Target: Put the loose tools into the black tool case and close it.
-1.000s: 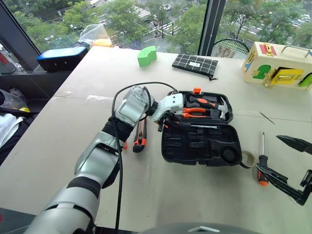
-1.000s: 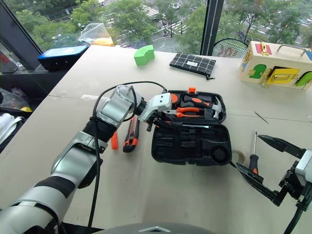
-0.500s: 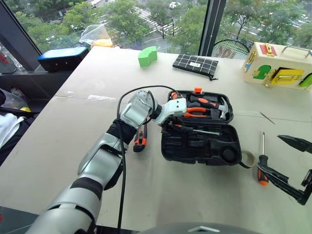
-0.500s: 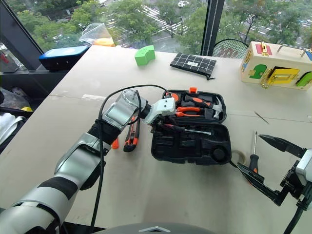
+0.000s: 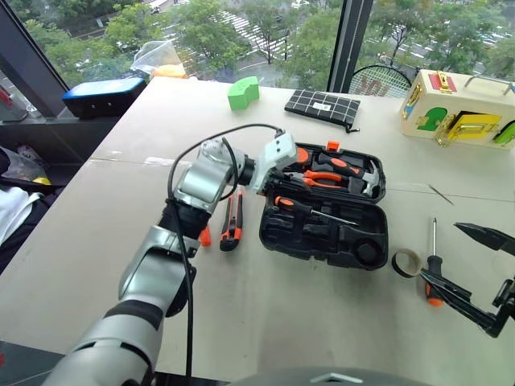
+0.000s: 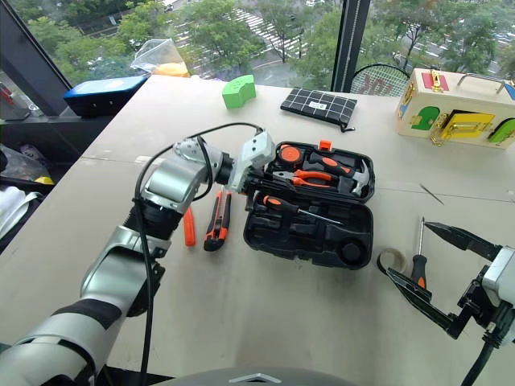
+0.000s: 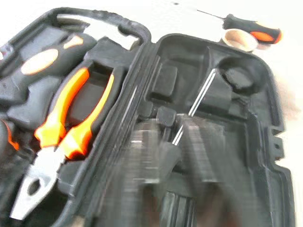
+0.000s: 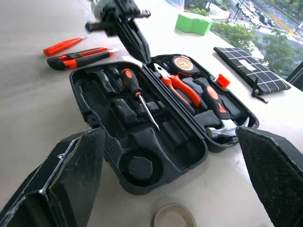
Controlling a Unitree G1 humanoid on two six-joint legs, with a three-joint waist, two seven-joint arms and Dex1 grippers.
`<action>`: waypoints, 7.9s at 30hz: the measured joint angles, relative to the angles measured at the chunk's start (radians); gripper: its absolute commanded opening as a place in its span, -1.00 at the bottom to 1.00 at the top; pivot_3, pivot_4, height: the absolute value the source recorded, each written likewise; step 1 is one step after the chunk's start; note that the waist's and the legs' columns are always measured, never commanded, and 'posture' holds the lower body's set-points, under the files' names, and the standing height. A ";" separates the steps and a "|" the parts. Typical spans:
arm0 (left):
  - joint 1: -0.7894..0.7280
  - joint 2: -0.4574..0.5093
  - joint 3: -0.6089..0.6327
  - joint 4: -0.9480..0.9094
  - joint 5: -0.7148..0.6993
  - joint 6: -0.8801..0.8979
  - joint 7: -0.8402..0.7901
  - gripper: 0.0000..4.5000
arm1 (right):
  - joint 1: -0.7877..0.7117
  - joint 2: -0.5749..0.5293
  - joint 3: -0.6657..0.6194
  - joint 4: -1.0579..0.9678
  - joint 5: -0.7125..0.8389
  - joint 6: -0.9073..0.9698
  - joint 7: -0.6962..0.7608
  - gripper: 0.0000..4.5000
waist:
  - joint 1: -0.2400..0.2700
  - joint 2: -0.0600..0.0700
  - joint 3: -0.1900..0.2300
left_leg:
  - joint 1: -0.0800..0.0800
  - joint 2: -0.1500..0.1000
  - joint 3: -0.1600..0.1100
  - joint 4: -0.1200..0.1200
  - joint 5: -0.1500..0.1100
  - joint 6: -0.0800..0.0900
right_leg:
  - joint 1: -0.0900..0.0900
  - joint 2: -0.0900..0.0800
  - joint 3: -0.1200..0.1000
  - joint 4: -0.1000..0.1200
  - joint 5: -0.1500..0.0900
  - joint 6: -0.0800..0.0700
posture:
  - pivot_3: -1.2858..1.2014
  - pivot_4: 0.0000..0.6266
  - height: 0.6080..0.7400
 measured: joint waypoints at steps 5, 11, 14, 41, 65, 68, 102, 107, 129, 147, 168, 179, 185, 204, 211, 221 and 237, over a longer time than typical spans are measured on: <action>0.074 0.045 -0.010 -0.108 -0.031 0.066 0.000 -0.98 | -0.009 -0.001 0.000 0.000 -0.003 0.004 0.001 1.00 | 0.000 0.000 0.000 | 0.000 0.000 -0.001 -0.001 0.000 0.000 | 0.000 0.000 -0.001 0.000 0.000 0.000 | 0.03 -0.52 1.00; 0.094 0.032 -0.065 -0.027 -0.008 0.019 0.036 -0.98 | -0.032 -0.011 0.009 0.002 -0.008 0.016 0.004 1.00 | 0.007 0.000 0.000 | 0.000 0.000 0.000 0.001 0.000 0.000 | 0.001 0.000 0.000 0.000 0.000 0.000 | 0.03 -0.52 1.00; 0.090 0.010 -0.084 0.031 0.003 -0.029 0.059 -0.98 | -0.036 -0.012 0.010 0.004 -0.008 0.020 0.008 1.00 | 0.011 0.000 0.000 | 0.000 0.000 0.000 0.001 0.000 0.000 | 0.001 0.000 0.000 0.000 0.000 0.000 | 0.03 -0.52 1.00; 0.043 -0.105 0.019 0.186 -0.028 -0.182 0.204 -0.98 | -0.073 -0.014 0.034 0.021 -0.032 0.029 0.015 1.00 | 0.017 0.000 0.000 | 0.000 0.000 -0.001 0.001 0.000 0.000 | 0.001 0.000 0.000 0.000 0.000 0.000 | 0.03 -0.52 1.00; 0.235 0.061 0.152 -0.233 -0.371 -0.071 -0.006 -0.18 | -0.040 0.096 0.178 -0.124 -0.068 0.434 -0.455 1.00 | 0.008 0.007 -0.005 | 0.000 0.001 0.000 -0.001 0.000 0.000 | -0.001 0.000 0.000 0.000 0.000 0.000 | 0.03 -0.52 1.00; 0.311 0.152 0.156 -0.417 -0.489 0.064 -0.055 0.33 | -0.062 0.146 0.190 -0.130 -0.028 0.512 -0.584 1.00 | 0.006 0.007 -0.005 | 0.001 0.001 0.000 -0.001 0.000 0.000 | 0.000 -0.001 0.000 0.000 0.000 -0.001 | 0.03 -0.52 1.00; 0.717 0.272 0.395 -0.627 -0.658 0.076 0.160 1.00 | -0.490 -0.173 0.210 0.073 -0.152 0.769 -0.519 -0.96 | -0.009 0.007 -0.003 | 0.001 0.001 0.002 -0.004 0.000 0.000 | -0.003 0.000 0.002 -0.001 0.000 -0.001 | 0.03 -0.52 1.00; 0.787 0.282 0.462 -0.647 -0.694 0.077 0.174 1.00 | -0.760 -0.216 0.413 0.137 -0.106 0.722 -0.394 -0.96 | -0.008 0.004 -0.001 | 0.000 0.001 0.002 -0.004 0.000 0.000 | -0.003 -0.001 0.003 -0.001 0.000 -0.001 | 0.03 -0.52 1.00; 0.865 0.376 0.413 -0.958 -0.815 0.060 0.165 1.00 | -0.464 -0.222 0.255 0.215 -0.165 1.046 -0.298 0.46 | -0.011 0.006 0.002 | 0.003 0.001 0.003 -0.005 0.000 0.000 | 0.002 -0.001 0.004 -0.008 -0.001 -0.004 | 0.03 -0.52 1.00; 0.845 0.249 0.438 -0.865 -0.777 0.003 0.328 1.00 | -0.800 -0.217 0.393 0.292 -0.195 0.747 -0.197 -0.84 | -0.028 0.010 0.007 | 0.003 0.001 0.004 -0.005 0.000 0.000 | 0.002 0.000 0.006 -0.009 0.001 0.001 | 0.03 -0.52 1.00; 1.099 0.301 0.621 -0.893 -0.818 0.010 0.386 1.00 | -1.346 -0.157 1.243 0.779 -0.669 0.255 0.220 -0.84 | -0.005 0.003 0.006 | 0.000 0.000 0.000 -0.006 0.000 0.000 | -0.004 -0.010 0.002 -0.007 0.001 0.000 | 0.03 -0.52 1.00; 1.093 0.302 0.620 -0.888 -0.822 0.012 0.379 1.00 | -1.363 -0.148 1.222 0.858 -0.714 0.273 0.303 0.38 | -0.007 0.001 0.004 | 0.001 0.000 0.000 -0.006 0.000 0.000 | -0.004 -0.010 0.002 -0.005 0.001 0.000 | 0.03 -0.52 1.00; 1.097 0.302 0.621 -0.888 -0.823 0.013 0.379 1.00 | -1.293 -0.121 1.086 0.796 -0.570 0.338 0.331 0.14 | -0.010 0.003 0.006 | 0.001 0.001 -0.001 -0.007 0.000 0.000 | -0.004 -0.008 0.001 -0.005 0.001 0.000 | 0.03 -0.52 1.00; 1.165 0.275 0.630 -0.845 -0.786 -0.035 0.397 1.00 | -1.029 0.061 1.093 0.727 -0.702 0.122 -0.009 -0.98 | -0.013 -0.003 -0.002 | 0.013 0.002 0.002 -0.008 0.000 -0.001 | 0.004 -0.006 0.005 -0.004 -0.002 -0.005 | 0.03 -0.52 1.00; 1.191 0.255 0.631 -0.813 -0.770 -0.059 0.393 1.00 | -1.021 0.087 1.026 0.740 -0.638 0.112 0.017 -0.98 | -0.007 -0.002 -0.001 | 0.011 0.002 0.002 -0.008 0.000 -0.001 | 0.004 -0.014 0.005 -0.004 -0.002 -0.006 | 0.03 -0.52 1.00; 1.178 0.244 0.629 -0.811 -0.763 -0.076 0.396 1.00 | -1.045 0.152 0.884 0.657 -0.448 0.263 -0.039 -0.98 | -0.008 0.006 0.005 | 0.000 0.000 -0.001 -0.012 0.000 -0.001 | -0.005 -0.015 0.001 -0.009 0.000 -0.002 | 0.03 -0.52 1.00; 1.182 0.243 0.624 -0.800 -0.755 -0.078 0.384 1.00 | -1.136 0.047 1.029 0.824 -0.649 0.123 0.044 -0.98 | -0.009 0.004 0.004 | 0.001 -0.001 0.000 -0.012 0.000 -0.001 | -0.005 -0.012 0.001 -0.010 0.001 -0.001 | 0.03 -0.52 1.00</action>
